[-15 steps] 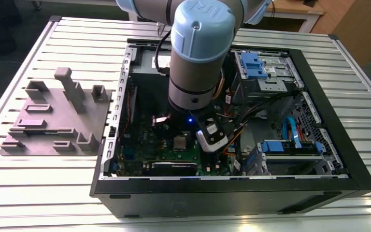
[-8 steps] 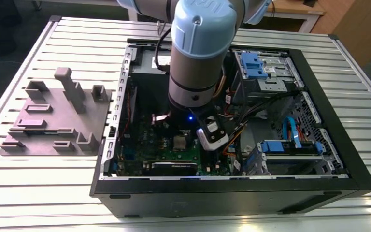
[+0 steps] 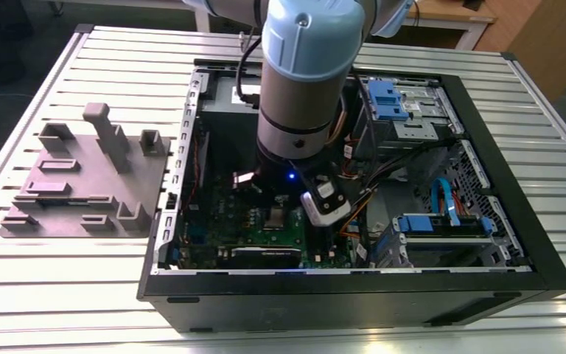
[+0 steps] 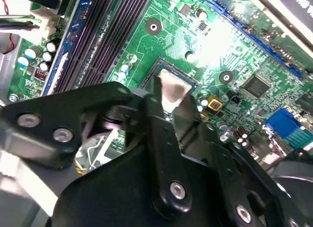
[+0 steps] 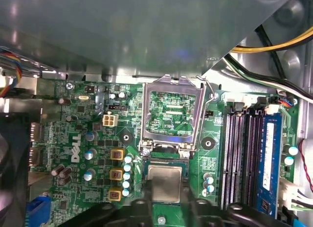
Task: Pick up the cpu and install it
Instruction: 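Place the cpu into insertion slot, then close the cpu cover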
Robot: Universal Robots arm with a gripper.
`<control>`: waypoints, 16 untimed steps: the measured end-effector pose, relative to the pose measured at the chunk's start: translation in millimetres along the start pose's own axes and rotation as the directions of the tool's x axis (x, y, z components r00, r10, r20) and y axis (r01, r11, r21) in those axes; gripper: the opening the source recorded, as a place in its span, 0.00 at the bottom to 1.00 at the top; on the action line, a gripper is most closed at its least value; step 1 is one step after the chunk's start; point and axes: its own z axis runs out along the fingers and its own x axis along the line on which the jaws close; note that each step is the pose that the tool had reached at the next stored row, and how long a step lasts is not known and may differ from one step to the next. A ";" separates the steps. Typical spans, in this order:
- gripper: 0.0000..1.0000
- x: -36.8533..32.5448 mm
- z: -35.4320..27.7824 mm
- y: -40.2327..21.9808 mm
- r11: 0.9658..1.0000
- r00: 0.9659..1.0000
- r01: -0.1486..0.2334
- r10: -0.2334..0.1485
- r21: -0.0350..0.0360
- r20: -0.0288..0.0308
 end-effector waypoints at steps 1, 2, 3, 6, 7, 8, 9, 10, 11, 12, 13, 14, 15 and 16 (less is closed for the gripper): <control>0.33 0.0 -1.0 0.0 1.000 1.000 0.000 0.000 0.000 -0.001; 0.33 0.0 -1.8 0.0 1.000 1.000 0.000 0.000 0.000 -0.001; 0.27 0.0 -2.5 0.0 1.000 1.000 0.000 0.000 0.000 -0.001; 0.15 0.1 -4.3 0.1 1.000 1.000 0.000 0.000 0.000 -0.003; 0.10 0.1 -4.9 0.1 1.000 1.000 0.000 0.000 0.000 -0.003; 0.10 0.1 -5.1 0.1 1.000 1.000 0.000 0.000 0.000 -0.004; 0.10 0.1 -5.1 0.1 1.000 1.000 0.000 0.000 0.000 -0.004; 0.10 0.1 -5.1 0.1 1.000 1.000 0.000 0.000 0.000 -0.004; 0.10 0.1 -5.2 0.1 1.000 1.000 0.000 0.000 0.000 -0.004; 0.10 0.1 -5.3 0.0 1.000 1.000 0.000 0.000 0.000 -0.004; 0.10 0.1 -5.3 0.1 1.000 1.000 0.000 0.000 0.000 -0.005; 0.10 0.1 -5.3 0.1 1.000 1.000 0.000 0.000 0.000 -0.005; 0.10 0.1 -5.3 0.1 1.000 1.000 0.000 0.000 0.000 -0.005; 0.10 0.1 -5.3 0.1 1.000 1.000 0.000 0.000 0.000 -0.005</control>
